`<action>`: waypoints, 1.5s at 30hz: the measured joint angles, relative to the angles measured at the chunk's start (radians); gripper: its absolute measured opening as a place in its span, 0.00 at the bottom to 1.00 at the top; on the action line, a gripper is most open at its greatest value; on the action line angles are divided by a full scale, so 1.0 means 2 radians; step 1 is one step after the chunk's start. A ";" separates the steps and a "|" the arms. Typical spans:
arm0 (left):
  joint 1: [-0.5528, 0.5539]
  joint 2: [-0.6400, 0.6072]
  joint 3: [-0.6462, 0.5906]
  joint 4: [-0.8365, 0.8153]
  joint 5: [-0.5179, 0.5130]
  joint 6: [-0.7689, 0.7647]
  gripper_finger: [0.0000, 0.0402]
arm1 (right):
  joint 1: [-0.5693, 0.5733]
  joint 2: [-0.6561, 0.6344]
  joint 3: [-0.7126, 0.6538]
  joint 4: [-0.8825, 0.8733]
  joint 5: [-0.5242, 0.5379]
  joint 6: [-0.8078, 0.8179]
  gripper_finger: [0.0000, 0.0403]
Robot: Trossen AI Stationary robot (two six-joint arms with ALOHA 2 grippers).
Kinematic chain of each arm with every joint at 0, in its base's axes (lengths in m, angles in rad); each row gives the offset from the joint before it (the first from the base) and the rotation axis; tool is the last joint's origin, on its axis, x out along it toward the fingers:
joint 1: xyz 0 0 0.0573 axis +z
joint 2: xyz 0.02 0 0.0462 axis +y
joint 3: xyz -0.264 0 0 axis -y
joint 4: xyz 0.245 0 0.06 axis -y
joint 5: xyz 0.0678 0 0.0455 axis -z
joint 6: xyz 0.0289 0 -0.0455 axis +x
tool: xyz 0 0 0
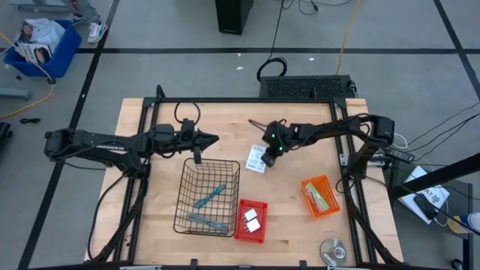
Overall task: Pick and place items into bin
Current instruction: Put the card reader box into the orange basket
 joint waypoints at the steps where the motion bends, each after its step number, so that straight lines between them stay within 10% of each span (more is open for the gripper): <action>1: 0.004 0.000 0.000 -0.011 0.003 -0.011 0.08 | -0.008 0.001 0.000 0.007 0.001 -0.001 0.00; 22: 0.201 0.006 0.032 -0.097 0.229 -0.219 0.08 | -0.059 -0.010 -0.002 0.142 -0.016 -0.070 0.00; 36: 0.265 0.204 0.256 -0.375 0.293 -0.028 0.08 | -0.012 -0.142 -0.001 0.064 -0.066 0.038 0.31; 45: 0.257 0.372 0.391 -0.480 0.288 0.036 0.08 | 0.009 -0.183 -0.001 -0.016 0.036 0.070 0.41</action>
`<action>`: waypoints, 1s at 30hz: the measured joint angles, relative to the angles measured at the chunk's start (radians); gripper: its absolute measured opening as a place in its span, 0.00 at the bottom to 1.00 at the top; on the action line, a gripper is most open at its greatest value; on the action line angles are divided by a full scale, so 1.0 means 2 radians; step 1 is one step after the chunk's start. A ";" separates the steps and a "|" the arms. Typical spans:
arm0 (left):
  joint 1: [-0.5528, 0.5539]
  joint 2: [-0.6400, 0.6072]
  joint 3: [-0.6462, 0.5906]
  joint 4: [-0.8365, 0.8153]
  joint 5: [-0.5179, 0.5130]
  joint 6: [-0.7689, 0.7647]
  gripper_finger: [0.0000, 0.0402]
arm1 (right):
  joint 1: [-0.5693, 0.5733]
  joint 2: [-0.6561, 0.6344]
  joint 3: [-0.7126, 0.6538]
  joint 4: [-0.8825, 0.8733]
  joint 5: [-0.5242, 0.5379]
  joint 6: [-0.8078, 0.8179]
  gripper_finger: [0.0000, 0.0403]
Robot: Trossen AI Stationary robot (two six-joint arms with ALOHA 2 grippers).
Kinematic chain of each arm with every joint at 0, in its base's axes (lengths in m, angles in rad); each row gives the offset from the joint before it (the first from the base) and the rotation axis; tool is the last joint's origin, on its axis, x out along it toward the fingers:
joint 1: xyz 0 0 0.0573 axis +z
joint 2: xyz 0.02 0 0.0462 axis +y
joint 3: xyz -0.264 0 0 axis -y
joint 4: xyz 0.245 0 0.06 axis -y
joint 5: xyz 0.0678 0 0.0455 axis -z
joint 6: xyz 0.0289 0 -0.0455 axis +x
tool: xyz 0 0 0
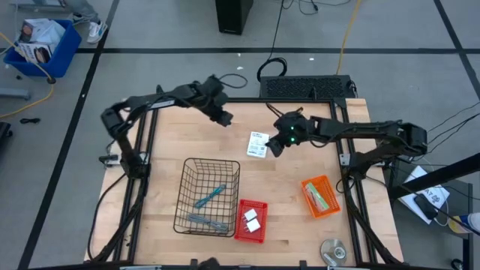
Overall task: Pick and place items into bin
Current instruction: Put the card reader box into the orange basket
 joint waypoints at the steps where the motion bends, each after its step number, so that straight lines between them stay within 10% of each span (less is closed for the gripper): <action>1: -0.004 0.011 0.017 -0.013 0.000 0.010 0.08 | 0.003 0.000 -0.003 -0.001 0.014 0.007 0.41; 16: -0.085 0.121 0.125 -0.094 -0.069 0.133 0.08 | 0.010 0.060 -0.136 0.310 0.028 0.203 0.41; 30: -0.123 0.137 0.125 -0.001 -0.101 0.145 0.08 | 0.025 0.090 -0.136 0.299 0.069 0.236 0.41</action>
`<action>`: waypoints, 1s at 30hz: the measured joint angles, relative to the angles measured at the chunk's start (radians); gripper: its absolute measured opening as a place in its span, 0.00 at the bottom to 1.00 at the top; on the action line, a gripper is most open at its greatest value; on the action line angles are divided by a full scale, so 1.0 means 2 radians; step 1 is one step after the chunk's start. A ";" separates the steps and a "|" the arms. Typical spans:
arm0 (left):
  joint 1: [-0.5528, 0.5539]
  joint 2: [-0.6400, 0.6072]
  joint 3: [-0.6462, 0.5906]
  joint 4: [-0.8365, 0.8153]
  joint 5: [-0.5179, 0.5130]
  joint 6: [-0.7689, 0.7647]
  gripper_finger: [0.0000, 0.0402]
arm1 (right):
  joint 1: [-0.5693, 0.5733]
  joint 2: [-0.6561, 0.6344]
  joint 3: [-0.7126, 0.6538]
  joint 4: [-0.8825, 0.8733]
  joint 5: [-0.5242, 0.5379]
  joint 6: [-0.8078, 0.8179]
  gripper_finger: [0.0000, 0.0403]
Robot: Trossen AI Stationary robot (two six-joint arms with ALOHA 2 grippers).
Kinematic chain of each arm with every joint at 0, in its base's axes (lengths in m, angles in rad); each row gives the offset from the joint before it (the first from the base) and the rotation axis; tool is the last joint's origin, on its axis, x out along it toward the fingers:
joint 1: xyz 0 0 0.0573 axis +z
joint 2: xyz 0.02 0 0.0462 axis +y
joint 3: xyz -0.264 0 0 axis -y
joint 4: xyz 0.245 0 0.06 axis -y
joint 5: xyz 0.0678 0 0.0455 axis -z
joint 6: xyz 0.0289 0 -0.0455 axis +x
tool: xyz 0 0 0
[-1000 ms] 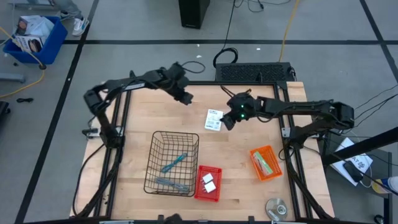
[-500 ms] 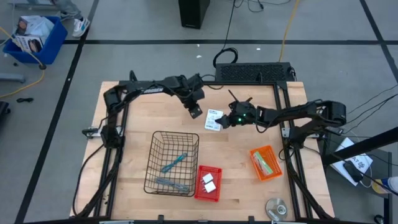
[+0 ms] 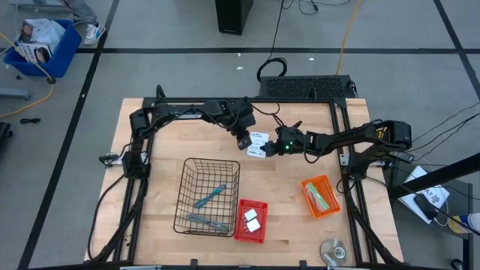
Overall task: Pick and place items into bin
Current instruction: Put the card reader box into the orange basket
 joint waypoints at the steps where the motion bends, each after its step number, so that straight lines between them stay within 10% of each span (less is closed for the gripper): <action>1: -0.001 0.001 0.000 0.003 -0.001 -0.001 0.08 | 0.000 0.000 0.000 -0.002 0.000 0.000 0.41; 30: -0.023 0.062 0.001 0.028 -0.011 0.026 0.08 | -0.026 0.023 0.001 -0.052 0.006 0.033 0.41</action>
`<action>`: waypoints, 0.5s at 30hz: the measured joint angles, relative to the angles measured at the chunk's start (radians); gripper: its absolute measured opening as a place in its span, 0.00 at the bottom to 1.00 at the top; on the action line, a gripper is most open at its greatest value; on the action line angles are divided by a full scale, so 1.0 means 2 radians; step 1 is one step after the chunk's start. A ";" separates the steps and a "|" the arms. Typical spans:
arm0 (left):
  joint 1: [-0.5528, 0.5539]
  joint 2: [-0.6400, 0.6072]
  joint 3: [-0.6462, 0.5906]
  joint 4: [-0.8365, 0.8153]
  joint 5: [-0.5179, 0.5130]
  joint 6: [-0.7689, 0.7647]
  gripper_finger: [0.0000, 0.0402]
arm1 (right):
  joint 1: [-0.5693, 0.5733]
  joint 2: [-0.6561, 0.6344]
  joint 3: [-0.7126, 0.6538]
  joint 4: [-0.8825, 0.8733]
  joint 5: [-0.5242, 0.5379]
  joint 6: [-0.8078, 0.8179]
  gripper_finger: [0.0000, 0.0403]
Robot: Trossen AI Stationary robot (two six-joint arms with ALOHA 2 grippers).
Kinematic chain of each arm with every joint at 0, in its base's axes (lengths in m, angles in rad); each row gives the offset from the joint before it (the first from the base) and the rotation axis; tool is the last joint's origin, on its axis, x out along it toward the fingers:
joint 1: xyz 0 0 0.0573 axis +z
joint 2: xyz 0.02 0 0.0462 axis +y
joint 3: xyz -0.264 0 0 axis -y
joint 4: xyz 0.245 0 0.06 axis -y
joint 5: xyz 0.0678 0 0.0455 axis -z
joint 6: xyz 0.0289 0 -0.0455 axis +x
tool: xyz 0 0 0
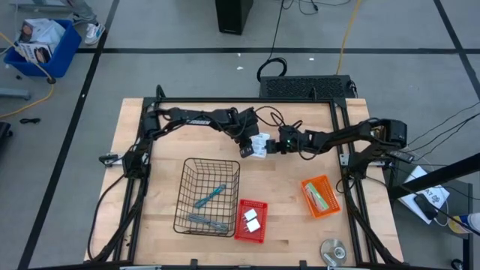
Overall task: Pick and place items into bin
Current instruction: Put the card reader box into the orange basket
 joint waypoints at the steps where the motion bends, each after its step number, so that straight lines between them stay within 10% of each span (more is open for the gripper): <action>1: 0.000 0.003 0.001 0.000 0.002 0.000 0.08 | -0.001 0.004 0.000 0.008 -0.008 0.000 0.41; 15: 0.004 0.007 0.000 -0.029 0.002 0.004 0.08 | -0.029 0.103 -0.002 0.241 -0.071 -0.006 0.41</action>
